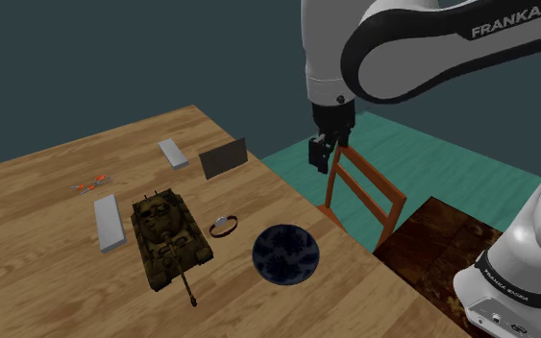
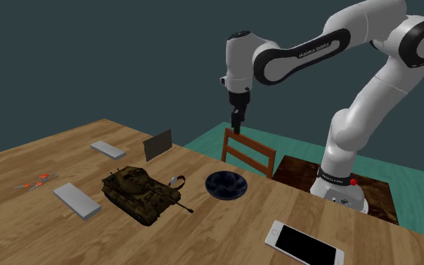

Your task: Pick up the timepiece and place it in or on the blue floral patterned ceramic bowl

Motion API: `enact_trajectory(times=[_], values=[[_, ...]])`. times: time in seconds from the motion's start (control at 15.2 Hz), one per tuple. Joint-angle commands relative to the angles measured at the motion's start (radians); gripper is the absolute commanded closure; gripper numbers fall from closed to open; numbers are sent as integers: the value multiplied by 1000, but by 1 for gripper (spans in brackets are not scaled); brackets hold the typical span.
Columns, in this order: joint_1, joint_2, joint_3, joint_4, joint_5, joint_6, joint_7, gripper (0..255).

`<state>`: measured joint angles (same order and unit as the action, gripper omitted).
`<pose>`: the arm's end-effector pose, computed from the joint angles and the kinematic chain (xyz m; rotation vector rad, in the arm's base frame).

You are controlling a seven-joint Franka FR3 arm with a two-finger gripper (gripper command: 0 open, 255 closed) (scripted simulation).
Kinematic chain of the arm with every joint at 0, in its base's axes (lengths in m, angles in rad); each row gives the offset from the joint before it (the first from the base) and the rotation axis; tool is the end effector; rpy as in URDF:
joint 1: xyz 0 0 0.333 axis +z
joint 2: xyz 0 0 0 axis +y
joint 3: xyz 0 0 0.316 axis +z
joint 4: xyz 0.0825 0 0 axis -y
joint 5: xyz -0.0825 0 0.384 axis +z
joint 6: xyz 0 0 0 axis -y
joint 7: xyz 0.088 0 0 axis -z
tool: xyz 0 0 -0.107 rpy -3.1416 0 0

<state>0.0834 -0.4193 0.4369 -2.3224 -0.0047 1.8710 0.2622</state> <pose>0.3653 0.2221 0.4809 2.9338 0.3241 0.0030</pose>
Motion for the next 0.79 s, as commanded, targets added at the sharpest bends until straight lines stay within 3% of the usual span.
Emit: enact_trajectory(times=[0.0, 0.33, 0.73], values=[[-4, 71, 44, 36, -20, 39, 59, 0], [-11, 253, 143, 139, -115, 109, 217, 0], [22, 511, 218, 311, -308, 133, 430, 0]])
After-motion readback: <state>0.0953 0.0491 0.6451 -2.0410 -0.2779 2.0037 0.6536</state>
